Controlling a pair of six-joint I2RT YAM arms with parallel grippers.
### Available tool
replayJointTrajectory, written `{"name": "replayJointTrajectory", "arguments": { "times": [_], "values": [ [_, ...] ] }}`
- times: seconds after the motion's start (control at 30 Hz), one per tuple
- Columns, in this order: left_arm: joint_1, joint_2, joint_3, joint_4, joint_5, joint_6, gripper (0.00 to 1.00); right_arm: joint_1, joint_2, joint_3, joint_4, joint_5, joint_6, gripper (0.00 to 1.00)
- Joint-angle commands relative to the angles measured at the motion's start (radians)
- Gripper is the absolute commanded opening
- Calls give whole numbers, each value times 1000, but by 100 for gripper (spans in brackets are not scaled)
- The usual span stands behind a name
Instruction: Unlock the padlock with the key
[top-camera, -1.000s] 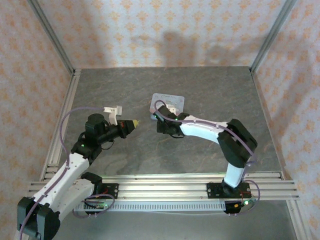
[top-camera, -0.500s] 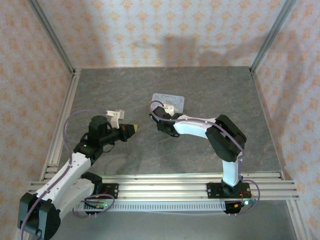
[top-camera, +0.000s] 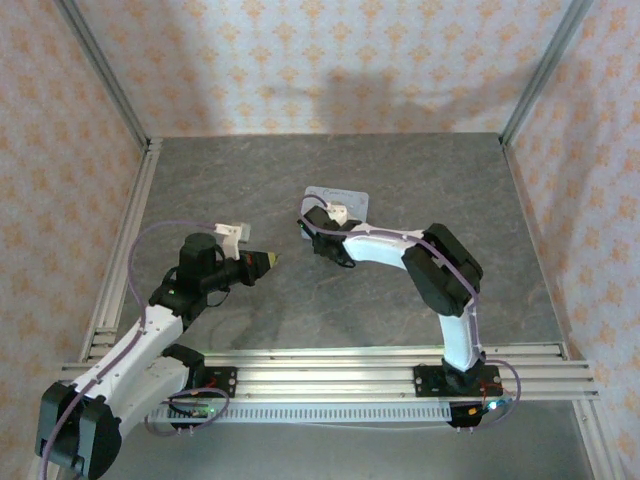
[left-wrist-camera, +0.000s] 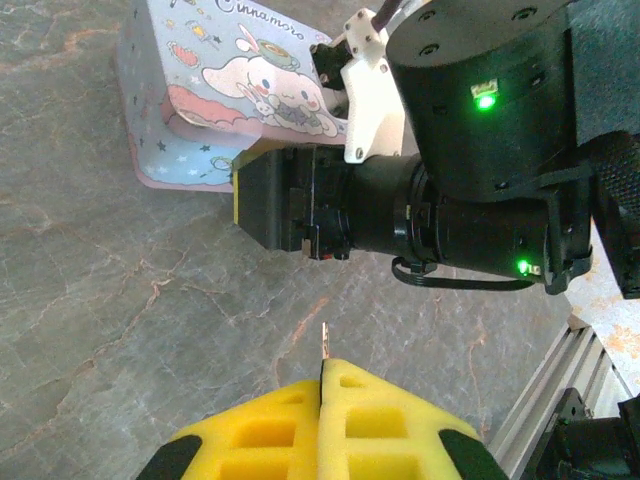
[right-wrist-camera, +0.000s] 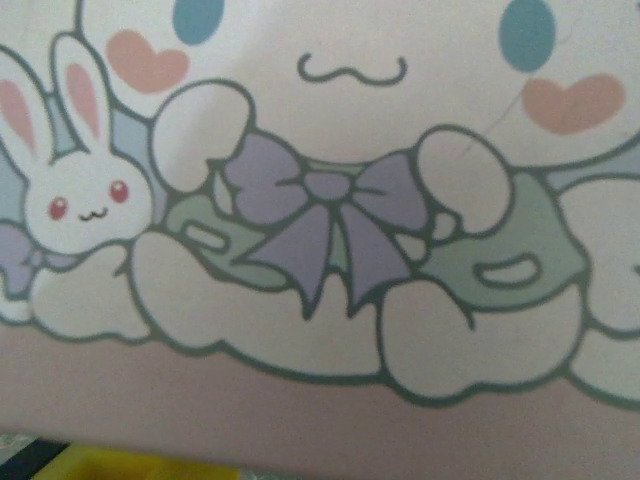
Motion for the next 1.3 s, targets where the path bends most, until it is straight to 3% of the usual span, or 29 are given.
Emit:
{"name": "replayJointTrajectory", "arguments": {
  "times": [0.0, 0.5, 0.67, 0.83, 1.13, 1.27],
  "values": [
    [-8, -5, -13, 37, 0, 27, 0, -8, 16, 35, -27, 33, 5, 45],
    [-8, -17, -28, 36, 2, 25, 0, -14, 66, 83, -41, 41, 1, 39],
    [-8, -29, -34, 28, -3, 27, 0, -16, 50, 79, -40, 53, -7, 21],
    [-8, -30, -35, 29, -1, 33, 0, -21, 16, 70, -51, 47, -18, 9],
    [-8, -26, -51, 129, 35, 32, 0, -37, -74, 118, -177, -91, -37, 0],
    [-12, 90, -24, 209, 89, 34, 0, -55, -92, 159, -227, -220, -26, 0]
  ]
}}
